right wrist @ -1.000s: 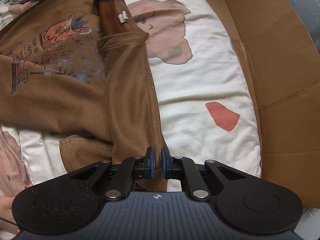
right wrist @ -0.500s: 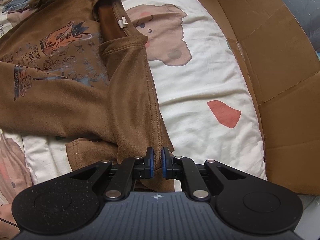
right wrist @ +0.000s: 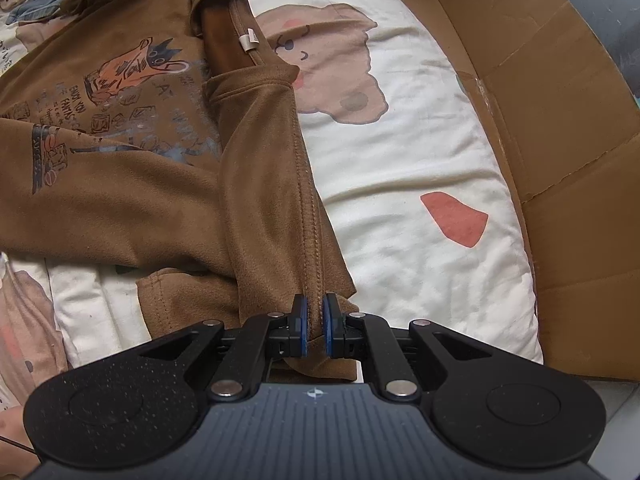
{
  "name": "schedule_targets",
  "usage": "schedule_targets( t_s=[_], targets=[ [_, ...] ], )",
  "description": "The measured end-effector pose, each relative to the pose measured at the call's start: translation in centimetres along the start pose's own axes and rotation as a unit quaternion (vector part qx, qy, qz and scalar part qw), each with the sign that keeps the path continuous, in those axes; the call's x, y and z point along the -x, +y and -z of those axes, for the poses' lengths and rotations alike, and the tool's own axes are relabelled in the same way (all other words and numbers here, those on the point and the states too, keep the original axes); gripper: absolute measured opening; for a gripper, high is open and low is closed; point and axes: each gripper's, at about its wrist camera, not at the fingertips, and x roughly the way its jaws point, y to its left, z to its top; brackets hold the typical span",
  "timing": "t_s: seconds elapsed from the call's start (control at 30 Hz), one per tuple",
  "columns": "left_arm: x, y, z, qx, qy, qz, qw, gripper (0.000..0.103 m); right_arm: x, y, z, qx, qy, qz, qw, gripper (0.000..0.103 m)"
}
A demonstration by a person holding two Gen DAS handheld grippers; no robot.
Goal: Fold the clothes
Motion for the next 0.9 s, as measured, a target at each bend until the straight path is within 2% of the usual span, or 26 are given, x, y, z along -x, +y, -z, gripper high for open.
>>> schedule_targets(
  t_s=[0.13,0.37,0.57,0.73,0.9],
  targets=[
    [-0.5,-0.6,-0.1,-0.016,0.008,0.01,0.9998,0.02,-0.3,-0.1,0.1,-0.002,0.003,0.002,1.0,0.006],
    [0.6,0.0,0.2,-0.05,0.022,0.07,0.9961,0.018,-0.7,-0.4,0.2,-0.011,0.005,0.009,1.0,0.006],
    [2.1,2.0,-1.0,-0.048,0.002,0.067,0.9966,0.018,-1.0,-0.7,0.3,-0.02,0.003,0.008,1.0,0.006],
    [1.2,3.1,-2.6,-0.062,0.001,0.053,0.9966,0.018,-1.3,-0.9,0.3,-0.02,0.005,0.004,1.0,0.006],
    [-0.6,2.4,-3.4,-0.105,0.013,0.066,0.9922,0.018,-1.5,-1.2,0.1,-0.022,0.007,0.0,1.0,0.006]
  ],
)
